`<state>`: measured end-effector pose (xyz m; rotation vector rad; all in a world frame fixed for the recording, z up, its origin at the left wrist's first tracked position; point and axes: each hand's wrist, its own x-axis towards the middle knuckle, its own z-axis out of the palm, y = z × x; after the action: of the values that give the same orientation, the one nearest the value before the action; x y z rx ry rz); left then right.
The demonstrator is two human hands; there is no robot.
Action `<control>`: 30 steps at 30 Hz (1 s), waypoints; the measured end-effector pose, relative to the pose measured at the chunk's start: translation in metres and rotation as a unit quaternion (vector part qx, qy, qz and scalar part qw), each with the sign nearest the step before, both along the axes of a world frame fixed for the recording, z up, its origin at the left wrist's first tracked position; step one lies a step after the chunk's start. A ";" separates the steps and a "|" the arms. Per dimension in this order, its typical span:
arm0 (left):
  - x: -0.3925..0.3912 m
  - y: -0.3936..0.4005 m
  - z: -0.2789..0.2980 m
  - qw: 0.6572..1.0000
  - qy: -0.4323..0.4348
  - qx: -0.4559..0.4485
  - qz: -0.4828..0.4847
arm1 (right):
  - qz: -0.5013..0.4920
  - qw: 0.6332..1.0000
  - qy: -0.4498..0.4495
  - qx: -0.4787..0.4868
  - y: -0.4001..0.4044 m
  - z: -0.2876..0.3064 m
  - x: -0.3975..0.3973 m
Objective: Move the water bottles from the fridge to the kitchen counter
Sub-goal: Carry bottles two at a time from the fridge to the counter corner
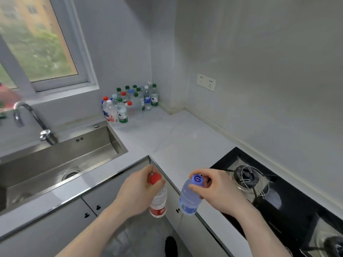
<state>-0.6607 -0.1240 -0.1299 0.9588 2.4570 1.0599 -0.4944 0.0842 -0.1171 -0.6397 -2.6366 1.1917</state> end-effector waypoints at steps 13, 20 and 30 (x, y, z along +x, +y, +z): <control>-0.128 0.099 0.029 0.996 0.016 -0.016 0.083 | 0.060 0.998 0.006 0.008 0.123 0.014 -0.147; -0.184 0.142 0.036 0.994 0.012 0.008 0.109 | 0.078 0.996 -0.002 0.039 0.172 0.014 -0.210; -0.276 0.188 0.026 0.996 0.027 -0.046 0.070 | 0.056 0.998 -0.007 0.024 0.209 0.005 -0.281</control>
<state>-0.9368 0.0640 -0.1041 0.8077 2.6246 0.9667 -0.7758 0.2935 -0.1117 -0.5007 -2.7360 1.1514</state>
